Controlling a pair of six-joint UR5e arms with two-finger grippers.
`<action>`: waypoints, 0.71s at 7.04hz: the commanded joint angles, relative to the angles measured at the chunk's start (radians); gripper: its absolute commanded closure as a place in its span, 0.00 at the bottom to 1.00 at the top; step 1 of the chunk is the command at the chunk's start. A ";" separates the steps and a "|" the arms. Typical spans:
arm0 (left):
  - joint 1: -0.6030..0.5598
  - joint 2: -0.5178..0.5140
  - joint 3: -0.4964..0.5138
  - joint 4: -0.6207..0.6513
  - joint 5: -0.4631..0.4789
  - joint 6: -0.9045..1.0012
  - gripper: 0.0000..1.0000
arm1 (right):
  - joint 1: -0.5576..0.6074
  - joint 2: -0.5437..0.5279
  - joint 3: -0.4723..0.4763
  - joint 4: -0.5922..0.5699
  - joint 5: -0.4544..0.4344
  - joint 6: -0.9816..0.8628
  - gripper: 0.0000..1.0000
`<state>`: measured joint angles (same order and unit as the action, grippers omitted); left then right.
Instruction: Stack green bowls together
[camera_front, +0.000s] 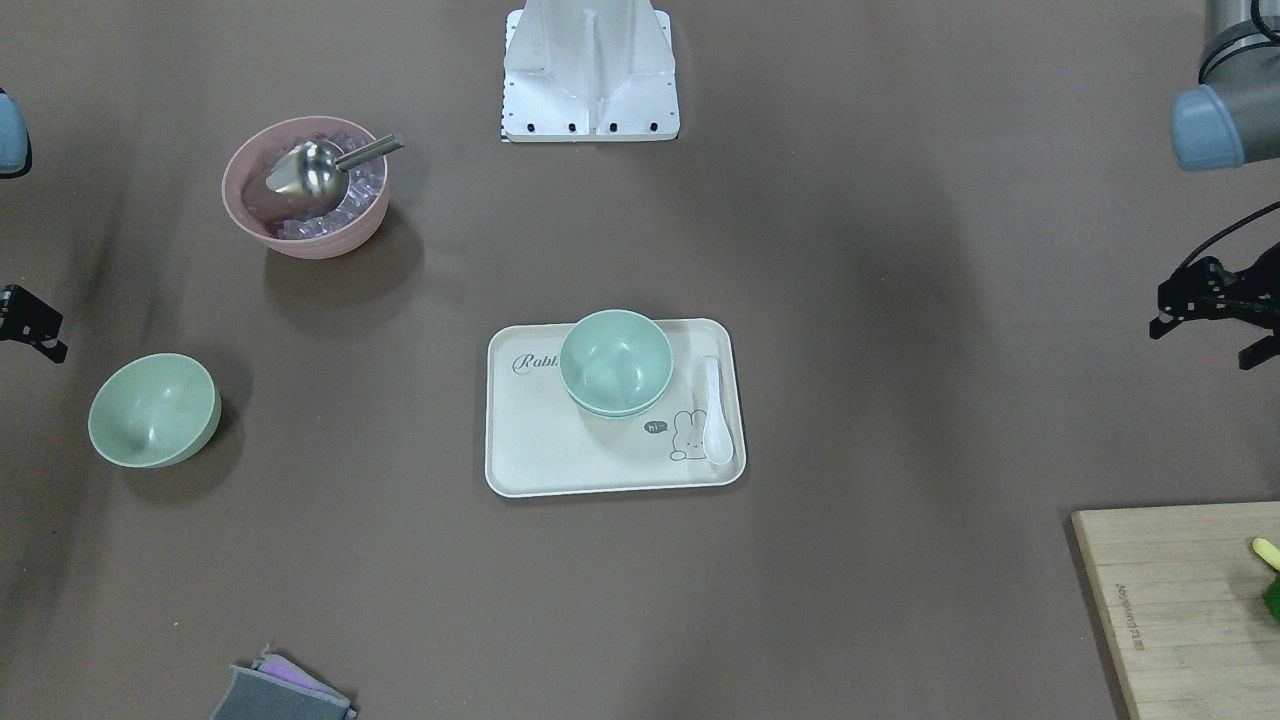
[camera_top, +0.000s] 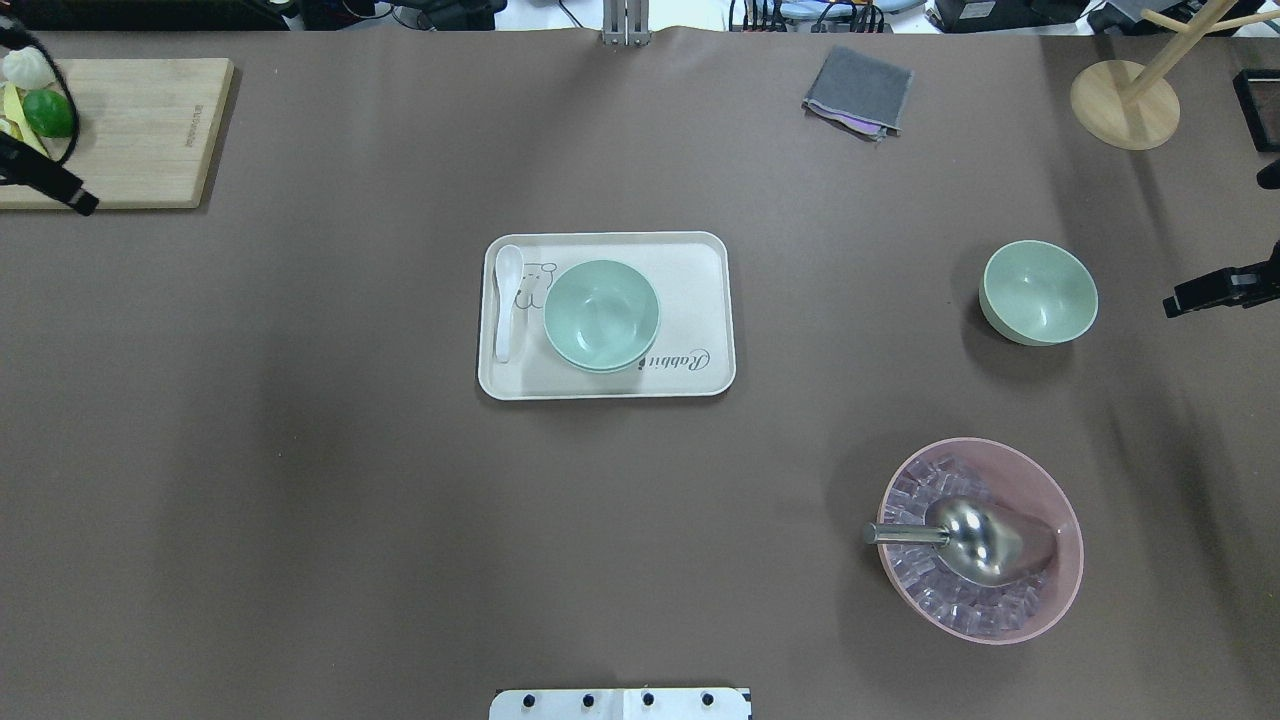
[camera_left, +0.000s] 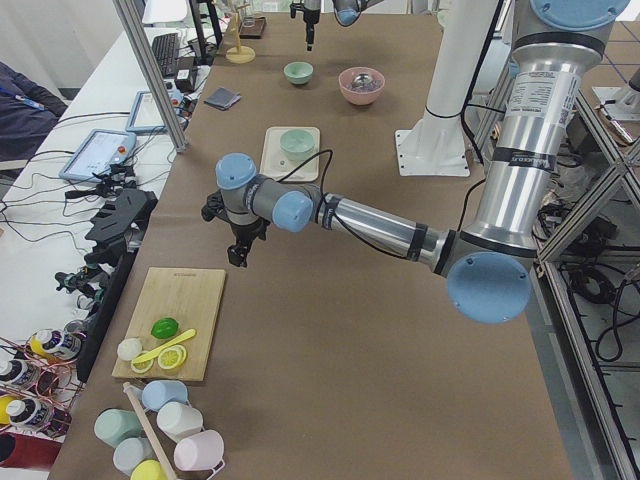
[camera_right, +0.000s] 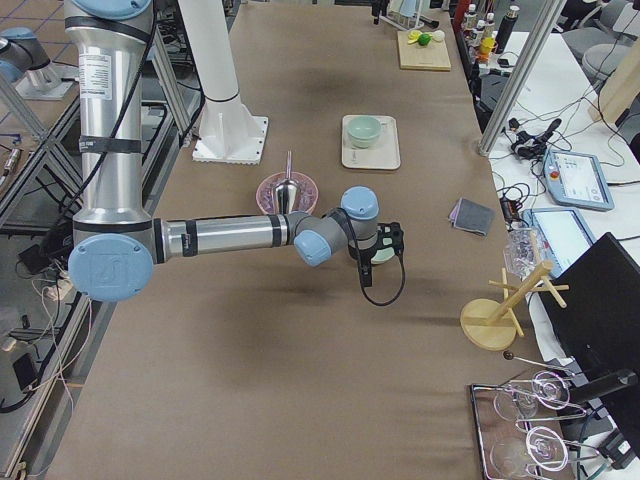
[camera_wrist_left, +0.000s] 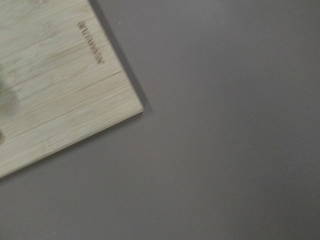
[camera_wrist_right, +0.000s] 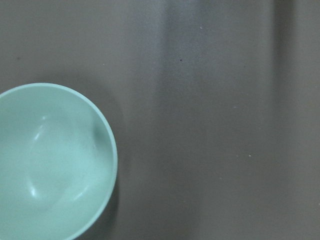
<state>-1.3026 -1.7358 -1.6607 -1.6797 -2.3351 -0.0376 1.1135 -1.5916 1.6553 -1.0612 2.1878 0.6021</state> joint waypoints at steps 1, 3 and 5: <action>-0.011 0.041 0.001 -0.005 0.000 0.007 0.00 | -0.047 0.056 -0.018 -0.002 -0.037 0.067 0.10; -0.011 0.064 0.002 -0.006 0.005 0.007 0.00 | -0.072 0.109 -0.063 0.001 -0.078 0.116 0.17; -0.011 0.067 0.002 -0.005 0.005 0.007 0.00 | -0.081 0.122 -0.069 0.000 -0.083 0.120 0.30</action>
<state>-1.3130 -1.6726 -1.6585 -1.6848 -2.3304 -0.0307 1.0388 -1.4822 1.5930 -1.0605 2.1106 0.7162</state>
